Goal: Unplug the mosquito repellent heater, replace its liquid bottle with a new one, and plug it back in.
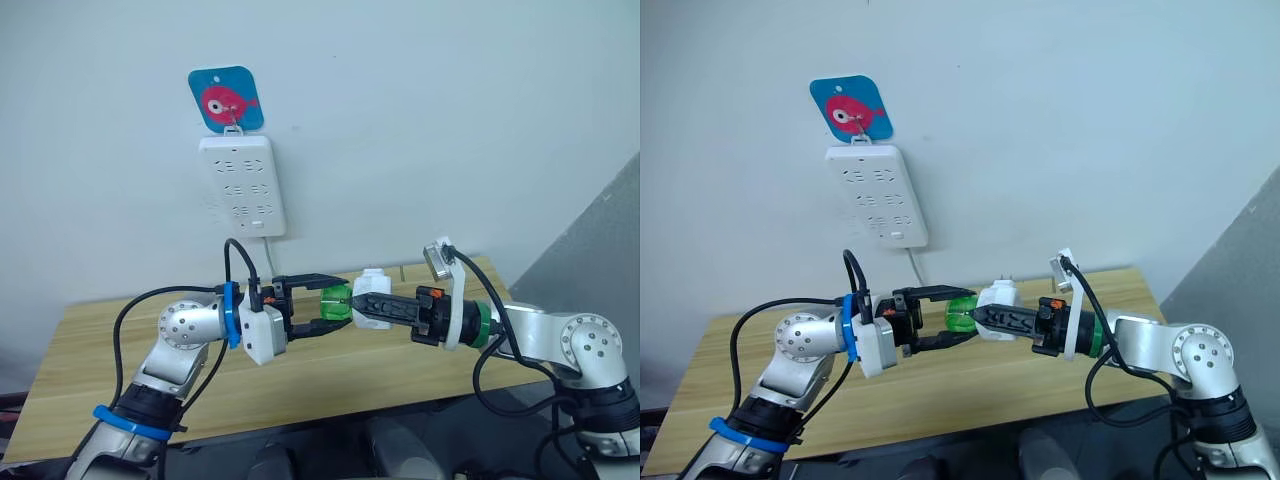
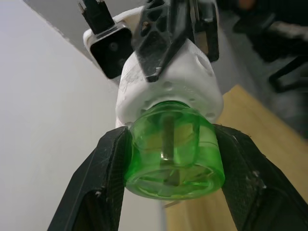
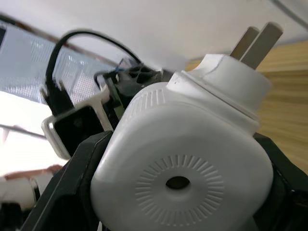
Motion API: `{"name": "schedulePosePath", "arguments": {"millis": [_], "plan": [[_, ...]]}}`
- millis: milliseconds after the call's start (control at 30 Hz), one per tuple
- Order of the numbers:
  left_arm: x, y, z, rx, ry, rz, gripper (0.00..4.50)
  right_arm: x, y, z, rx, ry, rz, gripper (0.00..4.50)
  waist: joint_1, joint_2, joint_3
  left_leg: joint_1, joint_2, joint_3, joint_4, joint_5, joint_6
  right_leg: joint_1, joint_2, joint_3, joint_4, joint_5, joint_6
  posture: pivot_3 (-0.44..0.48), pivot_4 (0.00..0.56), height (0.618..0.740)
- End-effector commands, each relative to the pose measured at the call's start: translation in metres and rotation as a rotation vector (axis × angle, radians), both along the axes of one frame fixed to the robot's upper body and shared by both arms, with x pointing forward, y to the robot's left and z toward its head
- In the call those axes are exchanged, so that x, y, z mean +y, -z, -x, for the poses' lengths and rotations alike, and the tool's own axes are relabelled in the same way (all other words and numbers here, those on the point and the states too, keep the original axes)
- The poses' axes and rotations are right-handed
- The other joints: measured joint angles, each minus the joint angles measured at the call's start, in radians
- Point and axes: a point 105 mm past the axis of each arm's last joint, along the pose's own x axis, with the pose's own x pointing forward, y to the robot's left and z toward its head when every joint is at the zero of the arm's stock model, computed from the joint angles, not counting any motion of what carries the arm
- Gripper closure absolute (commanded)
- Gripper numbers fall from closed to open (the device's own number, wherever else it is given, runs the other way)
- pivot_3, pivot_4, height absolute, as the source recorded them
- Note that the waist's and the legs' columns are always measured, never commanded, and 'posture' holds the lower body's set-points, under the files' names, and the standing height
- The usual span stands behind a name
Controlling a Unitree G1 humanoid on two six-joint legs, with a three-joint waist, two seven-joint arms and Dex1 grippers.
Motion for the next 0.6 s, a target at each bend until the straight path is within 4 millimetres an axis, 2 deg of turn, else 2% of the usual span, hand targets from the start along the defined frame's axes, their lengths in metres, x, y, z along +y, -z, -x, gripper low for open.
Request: {"name": "schedulePosePath", "arguments": {"millis": [33, 133, 233, 300, 467, 533, 600], "plan": [[0.016, 0.007, 0.001, 0.322, -0.027, -0.149, 2.18, -0.003, -0.022, 0.004, -0.083, -0.055, -0.03, 1.15, 0.0, 0.0, 0.003, 0.0, 0.0, 0.0, 0.0, 0.0, 0.0, 0.0, 0.0, 0.0, 0.0, 0.0, 0.0, -0.168, 0.125, 0.729], [0.019, -0.006, -0.005, 0.608, -0.097, -0.12, 2.18, -0.004, -0.026, 0.001, -0.104, -0.052, -0.011, 1.15, 0.001, -0.001, 0.012, 0.0, 0.0, -0.001, 0.0, 0.0, 0.0, 0.0, 0.0, -0.001, 0.0, 0.0, -0.001, -0.165, 0.125, 0.729], [0.025, -0.006, 0.0, 0.882, -0.129, -0.158, 2.18, -0.004, -0.031, 0.001, -0.129, -0.07, 0.01, 1.15, 0.0, -0.003, 0.016, -0.001, 0.0, -0.002, -0.001, 0.0, 0.0, -0.001, 0.0, -0.002, 0.0, 0.0, -0.001, -0.165, 0.124, 0.729], [0.027, -0.007, 0.004, 0.994, -0.132, -0.17, 2.18, -0.003, -0.033, 0.003, -0.141, -0.081, 0.013, 1.15, 0.001, -0.003, 0.016, -0.001, 0.0, -0.001, -0.002, 0.0, 0.0, -0.001, 0.0, -0.002, -0.001, -0.001, 0.0, -0.168, 0.123, 0.729], [0.021, -0.019, -0.001, 1.054, -0.133, -0.084, 2.18, -0.001, -0.035, 0.006, -0.159, -0.091, 0.008, 1.15, 0.004, -0.004, 0.017, -0.001, 0.0, -0.002, -0.008, 0.0, 0.0, -0.004, 0.0, -0.003, -0.001, -0.003, -0.002, -0.169, 0.123, 0.729], [0.02, -0.018, 0.0, 1.013, -0.124, -0.096, 1.46, -0.001, -0.036, 0.006, -0.16, -0.089, 0.004, 1.15, 0.004, -0.004, 0.017, -0.001, 0.0, -0.002, -0.008, 0.0, 0.0, -0.004, 0.0, -0.003, -0.001, -0.003, -0.002, -0.169, 0.122, 0.729], [0.021, -0.015, 0.003, 0.971, -0.116, -0.114, 0.96, -0.001, -0.036, 0.006, -0.162, -0.087, -0.001, 1.15, 0.003, -0.003, 0.017, 0.0, 0.0, -0.001, -0.009, 0.0, 0.0, -0.004, 0.0, -0.003, -0.001, -0.003, -0.002, -0.167, 0.123, 0.729]]}}
